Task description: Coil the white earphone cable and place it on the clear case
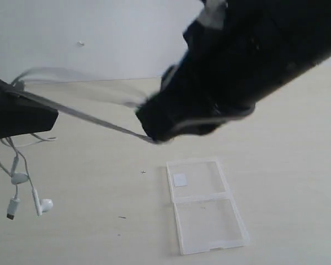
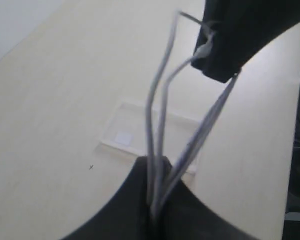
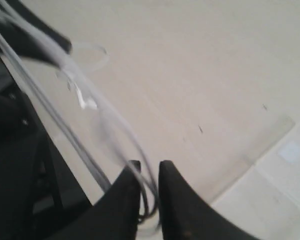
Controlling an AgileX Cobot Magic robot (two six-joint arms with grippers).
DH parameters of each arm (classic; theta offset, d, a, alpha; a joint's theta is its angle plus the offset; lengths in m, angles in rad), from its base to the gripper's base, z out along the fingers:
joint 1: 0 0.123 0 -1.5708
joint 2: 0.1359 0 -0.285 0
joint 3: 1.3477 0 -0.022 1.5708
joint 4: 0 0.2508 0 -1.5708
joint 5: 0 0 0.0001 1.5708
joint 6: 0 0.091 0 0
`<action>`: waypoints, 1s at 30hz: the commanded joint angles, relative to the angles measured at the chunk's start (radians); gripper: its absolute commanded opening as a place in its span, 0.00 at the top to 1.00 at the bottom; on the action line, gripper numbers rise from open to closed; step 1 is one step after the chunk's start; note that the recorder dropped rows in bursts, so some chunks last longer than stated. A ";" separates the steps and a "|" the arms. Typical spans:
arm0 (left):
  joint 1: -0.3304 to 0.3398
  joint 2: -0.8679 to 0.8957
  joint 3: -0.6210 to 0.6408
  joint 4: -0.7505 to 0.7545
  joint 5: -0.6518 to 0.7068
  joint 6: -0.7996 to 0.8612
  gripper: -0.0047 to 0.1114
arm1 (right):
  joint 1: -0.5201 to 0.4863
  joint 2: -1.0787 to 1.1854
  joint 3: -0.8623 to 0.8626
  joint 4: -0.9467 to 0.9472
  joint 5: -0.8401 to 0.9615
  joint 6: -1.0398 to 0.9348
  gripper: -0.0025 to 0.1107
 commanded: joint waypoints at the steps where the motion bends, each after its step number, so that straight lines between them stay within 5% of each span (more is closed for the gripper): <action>1: 0.007 -0.014 -0.001 0.157 0.017 -0.093 0.96 | -0.008 -0.006 0.073 -0.060 0.055 -0.079 0.59; 5: 0.007 -0.014 -0.001 0.166 0.026 -0.119 0.96 | -0.008 -0.006 0.087 0.064 0.035 -0.207 0.50; 14: 0.007 -0.014 -0.001 0.125 0.009 -0.122 0.96 | -0.008 -0.008 0.087 0.250 -0.093 -0.450 0.50; 30: 0.007 -0.023 -0.001 0.232 0.028 -0.122 0.96 | -0.008 -0.099 0.087 0.268 -0.159 -0.538 0.50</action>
